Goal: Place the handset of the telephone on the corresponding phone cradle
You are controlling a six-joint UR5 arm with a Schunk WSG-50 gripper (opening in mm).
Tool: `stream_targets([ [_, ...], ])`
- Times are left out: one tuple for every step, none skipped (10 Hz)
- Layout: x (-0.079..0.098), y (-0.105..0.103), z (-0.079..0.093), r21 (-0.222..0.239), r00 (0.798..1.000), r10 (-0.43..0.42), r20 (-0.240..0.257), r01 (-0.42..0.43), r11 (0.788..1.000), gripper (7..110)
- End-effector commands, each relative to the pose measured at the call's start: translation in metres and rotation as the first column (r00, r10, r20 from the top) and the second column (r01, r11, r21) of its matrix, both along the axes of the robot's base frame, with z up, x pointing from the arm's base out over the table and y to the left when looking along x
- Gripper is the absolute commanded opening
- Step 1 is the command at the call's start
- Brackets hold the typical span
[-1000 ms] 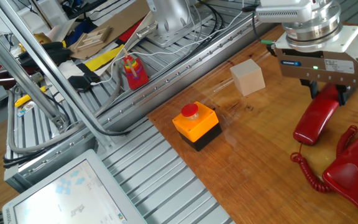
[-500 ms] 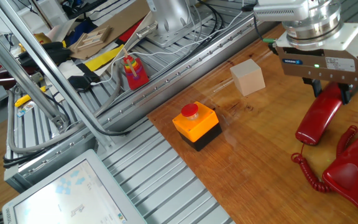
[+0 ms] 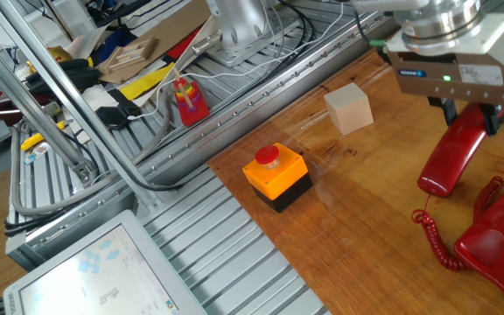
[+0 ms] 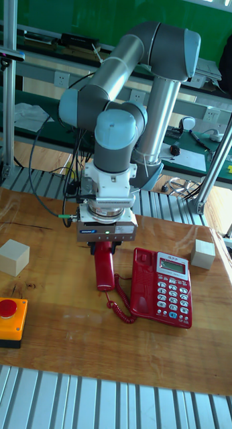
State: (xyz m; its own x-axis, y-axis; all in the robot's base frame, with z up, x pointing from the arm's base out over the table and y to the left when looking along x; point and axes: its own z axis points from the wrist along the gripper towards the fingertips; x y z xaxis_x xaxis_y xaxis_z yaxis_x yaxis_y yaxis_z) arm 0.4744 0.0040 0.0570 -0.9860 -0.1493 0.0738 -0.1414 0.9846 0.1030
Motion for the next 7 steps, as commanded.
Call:
stream_targets([
  [0.01, 0.011, 0.031, 0.03, 1.0, -0.02, -0.012, 0.02, 0.999, 7],
  [0.014, 0.012, 0.037, 0.034, 1.0, -0.023, -0.013, 0.023, 0.999, 7],
  [0.018, 0.013, 0.039, 0.039, 1.0, -0.03, -0.002, 0.03, 0.999, 7],
  [0.028, 0.014, 0.039, 0.035, 0.999, -0.042, 0.031, 0.041, 0.999, 7],
  [0.04, 0.008, 0.04, 0.001, 0.996, -0.039, 0.079, 0.039, 0.999, 7],
  [0.048, 0.011, 0.042, -0.005, 0.994, -0.047, 0.101, 0.048, 0.999, 7],
  [0.06, 0.002, 0.044, -0.064, 0.988, -0.028, 0.15, 0.038, 0.997, 7],
])
